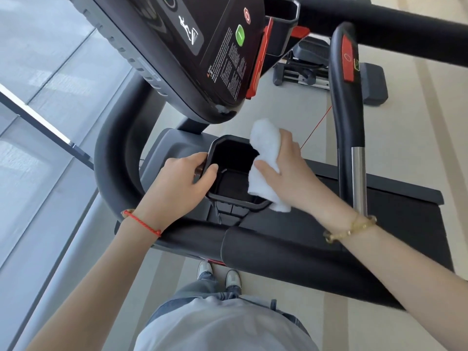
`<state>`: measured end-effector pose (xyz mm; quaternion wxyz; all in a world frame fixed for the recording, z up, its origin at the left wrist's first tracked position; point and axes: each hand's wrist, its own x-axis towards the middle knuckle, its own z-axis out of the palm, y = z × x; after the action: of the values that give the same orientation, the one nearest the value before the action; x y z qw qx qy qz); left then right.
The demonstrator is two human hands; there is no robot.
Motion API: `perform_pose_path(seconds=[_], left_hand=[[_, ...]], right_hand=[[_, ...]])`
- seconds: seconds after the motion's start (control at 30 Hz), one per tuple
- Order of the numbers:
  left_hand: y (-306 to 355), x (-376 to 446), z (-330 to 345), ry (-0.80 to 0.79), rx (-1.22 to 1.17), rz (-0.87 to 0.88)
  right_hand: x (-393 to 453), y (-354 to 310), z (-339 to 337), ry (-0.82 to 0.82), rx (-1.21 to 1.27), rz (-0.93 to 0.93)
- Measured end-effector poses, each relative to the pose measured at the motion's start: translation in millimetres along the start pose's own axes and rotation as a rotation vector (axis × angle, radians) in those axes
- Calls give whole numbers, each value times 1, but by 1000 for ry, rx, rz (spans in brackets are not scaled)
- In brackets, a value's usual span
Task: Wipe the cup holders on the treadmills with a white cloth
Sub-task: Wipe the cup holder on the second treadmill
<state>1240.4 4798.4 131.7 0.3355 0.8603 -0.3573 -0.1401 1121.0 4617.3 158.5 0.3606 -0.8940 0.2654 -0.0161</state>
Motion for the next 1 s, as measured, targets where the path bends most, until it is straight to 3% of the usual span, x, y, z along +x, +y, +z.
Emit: perform_pose_path(seconds=[0.17,0.4,0.77,1.0], left_hand=[[4,-5,-2,52,67,-27],[12,-21,-2,126,76,-31],[18,-29,2,187,86,-48],[11,-27,4,180,112,34]], right_hand=[[47,1,-19,-223,-147,-287],[57,-14,-15,-262,-221,-471],[3,4,-4,-69,0,-61],[-35,-5,10,17,68,124]])
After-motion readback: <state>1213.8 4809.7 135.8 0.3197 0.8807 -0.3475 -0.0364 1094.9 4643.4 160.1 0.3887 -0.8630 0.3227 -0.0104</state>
